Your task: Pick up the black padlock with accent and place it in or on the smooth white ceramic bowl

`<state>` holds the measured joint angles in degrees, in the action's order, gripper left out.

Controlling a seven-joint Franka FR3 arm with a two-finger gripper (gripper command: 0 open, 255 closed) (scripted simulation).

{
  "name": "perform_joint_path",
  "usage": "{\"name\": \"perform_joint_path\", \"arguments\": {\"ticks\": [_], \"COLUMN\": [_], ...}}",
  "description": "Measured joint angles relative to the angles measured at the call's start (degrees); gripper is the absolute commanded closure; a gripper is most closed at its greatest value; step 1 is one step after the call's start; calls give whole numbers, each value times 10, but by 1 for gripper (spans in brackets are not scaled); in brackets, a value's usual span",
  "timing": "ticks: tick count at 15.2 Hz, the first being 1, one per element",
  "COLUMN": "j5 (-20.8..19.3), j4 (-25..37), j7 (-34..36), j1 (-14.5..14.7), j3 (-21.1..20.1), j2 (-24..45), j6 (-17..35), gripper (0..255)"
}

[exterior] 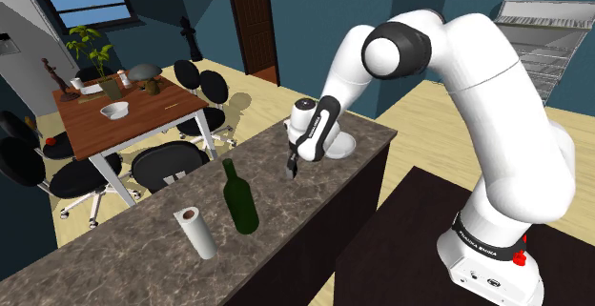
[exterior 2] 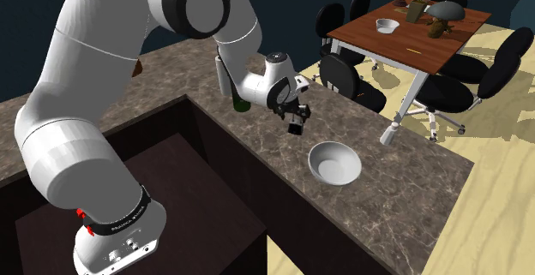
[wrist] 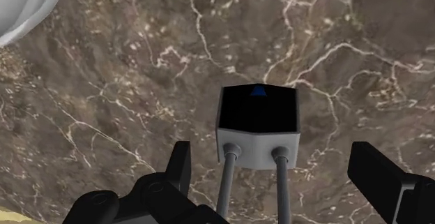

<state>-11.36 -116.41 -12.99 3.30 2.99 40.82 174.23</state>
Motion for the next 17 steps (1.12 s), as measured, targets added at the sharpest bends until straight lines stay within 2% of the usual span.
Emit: {"name": "perform_joint_path", "arguments": {"ticks": [6, 12, 13, 17], "j5": [1, 1, 1, 1], "j4": [42, 50, 50, 49], "j7": [-2, -2, -2, -2], "j1": [-3, -3, -3, -3], "j3": [0, 0, 0, 0], "j2": [53, 62, 62, 61], "j6": [12, 13, 13, 13], "gripper": [0, 0, 255, 255]}}
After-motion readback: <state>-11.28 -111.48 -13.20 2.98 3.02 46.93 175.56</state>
